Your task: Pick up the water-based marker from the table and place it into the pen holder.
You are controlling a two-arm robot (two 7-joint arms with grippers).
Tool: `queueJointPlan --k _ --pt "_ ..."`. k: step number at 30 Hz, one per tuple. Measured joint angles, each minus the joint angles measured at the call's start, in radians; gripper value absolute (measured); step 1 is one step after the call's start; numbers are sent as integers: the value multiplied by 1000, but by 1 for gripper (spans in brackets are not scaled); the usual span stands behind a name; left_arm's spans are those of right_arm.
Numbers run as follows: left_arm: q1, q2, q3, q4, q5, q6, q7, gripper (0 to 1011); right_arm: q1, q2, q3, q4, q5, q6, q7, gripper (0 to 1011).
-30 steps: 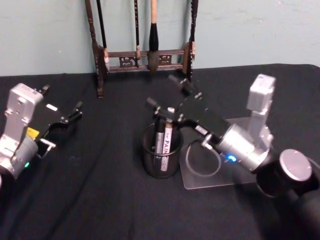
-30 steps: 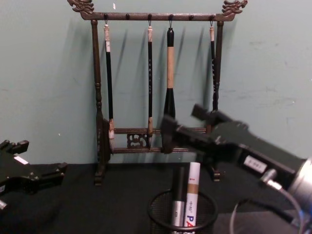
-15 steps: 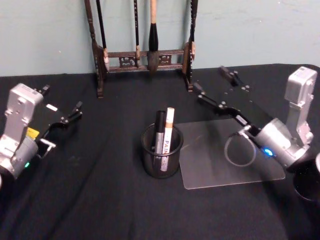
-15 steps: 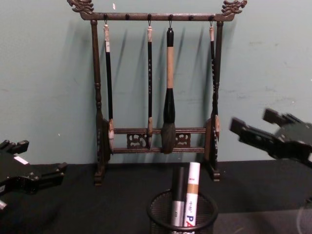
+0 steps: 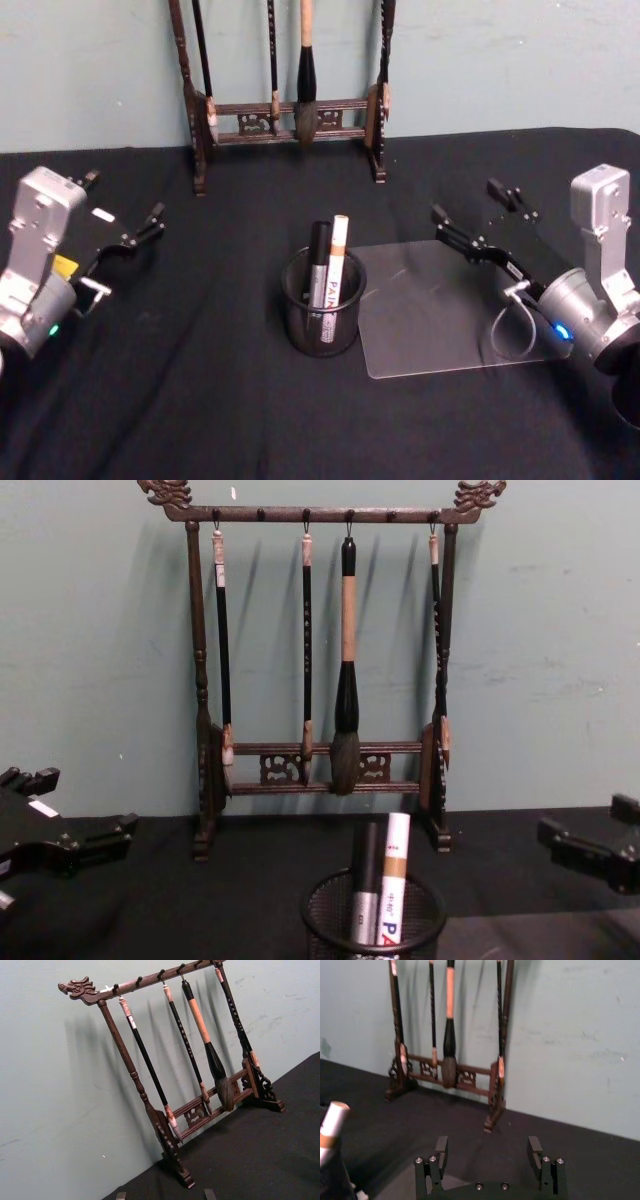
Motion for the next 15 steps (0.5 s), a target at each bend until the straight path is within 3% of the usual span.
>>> queueJointPlan --k 7,15 --pt "0 0 0 0 0 0 0 1001 -3 -13 4 27 -25 5 -7 1002" --pt "0 0 0 0 0 0 0 1001 -3 -11 4 23 -24 4 -7 1002"
